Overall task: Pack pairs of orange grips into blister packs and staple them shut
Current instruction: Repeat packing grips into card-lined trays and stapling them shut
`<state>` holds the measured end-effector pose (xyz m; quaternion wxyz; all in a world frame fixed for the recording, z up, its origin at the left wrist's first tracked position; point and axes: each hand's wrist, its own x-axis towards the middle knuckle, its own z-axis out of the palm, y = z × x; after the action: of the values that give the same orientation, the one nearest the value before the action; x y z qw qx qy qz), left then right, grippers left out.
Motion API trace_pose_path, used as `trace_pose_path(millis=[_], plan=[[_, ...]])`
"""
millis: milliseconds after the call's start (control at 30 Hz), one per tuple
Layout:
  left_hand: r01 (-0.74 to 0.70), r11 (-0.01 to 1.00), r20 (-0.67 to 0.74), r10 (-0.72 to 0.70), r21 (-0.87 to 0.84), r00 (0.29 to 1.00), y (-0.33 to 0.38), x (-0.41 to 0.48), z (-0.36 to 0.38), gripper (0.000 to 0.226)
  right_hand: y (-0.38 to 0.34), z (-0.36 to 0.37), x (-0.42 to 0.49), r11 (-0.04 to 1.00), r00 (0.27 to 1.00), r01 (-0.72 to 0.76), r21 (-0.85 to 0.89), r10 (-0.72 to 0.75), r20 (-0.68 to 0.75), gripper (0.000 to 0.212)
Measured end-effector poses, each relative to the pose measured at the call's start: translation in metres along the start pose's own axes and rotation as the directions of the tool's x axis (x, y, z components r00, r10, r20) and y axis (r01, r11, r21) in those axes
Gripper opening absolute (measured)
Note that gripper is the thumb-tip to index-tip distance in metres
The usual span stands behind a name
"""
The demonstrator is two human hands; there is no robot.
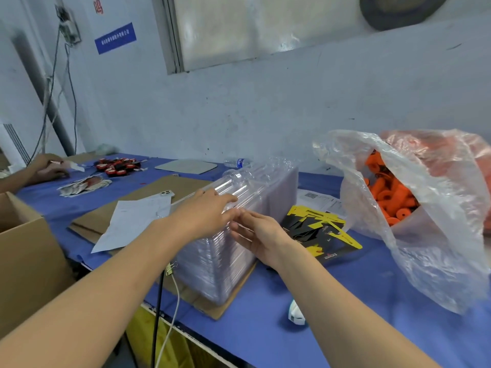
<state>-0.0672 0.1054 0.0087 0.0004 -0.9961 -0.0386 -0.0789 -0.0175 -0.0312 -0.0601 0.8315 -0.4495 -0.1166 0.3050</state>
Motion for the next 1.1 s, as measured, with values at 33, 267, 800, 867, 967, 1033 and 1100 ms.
trace_pose_path(millis=[33,267,800,867,967,1033,1100], plan=[[-0.004,1.000,0.015,0.004,0.001,1.000,-0.001,0.001,-0.002,0.052,0.000,0.000,0.000,1.000,1.000,-0.001,0.001,0.001,-0.006,0.017],[-0.060,0.996,0.026,0.058,0.071,0.998,-0.004,0.007,-0.008,0.048,-0.004,0.001,0.000,0.997,1.000,-0.019,-0.072,0.018,-0.008,0.016],[-0.167,0.984,0.047,0.165,0.055,0.985,-0.009,0.007,-0.015,0.044,0.003,0.000,0.003,0.999,0.999,0.031,-0.017,-0.031,-0.019,0.019],[-0.159,0.986,0.044,0.157,0.053,0.987,-0.009,0.005,-0.014,0.051,0.004,0.000,0.003,0.999,0.999,0.039,-0.003,-0.039,-0.019,0.017],[-0.155,0.987,0.043,0.154,0.038,0.987,-0.012,0.006,-0.012,0.053,0.004,0.001,0.001,0.998,0.998,0.057,0.001,-0.057,-0.013,0.016],[-0.157,0.987,0.045,0.156,0.022,0.987,-0.013,0.007,-0.011,0.054,0.004,0.002,0.000,0.998,0.998,0.069,-0.004,-0.069,-0.008,0.016],[-0.160,0.987,0.052,0.159,0.016,0.986,-0.014,0.008,-0.011,0.054,0.004,0.002,-0.001,0.997,0.997,0.077,-0.007,-0.077,-0.007,0.017]])
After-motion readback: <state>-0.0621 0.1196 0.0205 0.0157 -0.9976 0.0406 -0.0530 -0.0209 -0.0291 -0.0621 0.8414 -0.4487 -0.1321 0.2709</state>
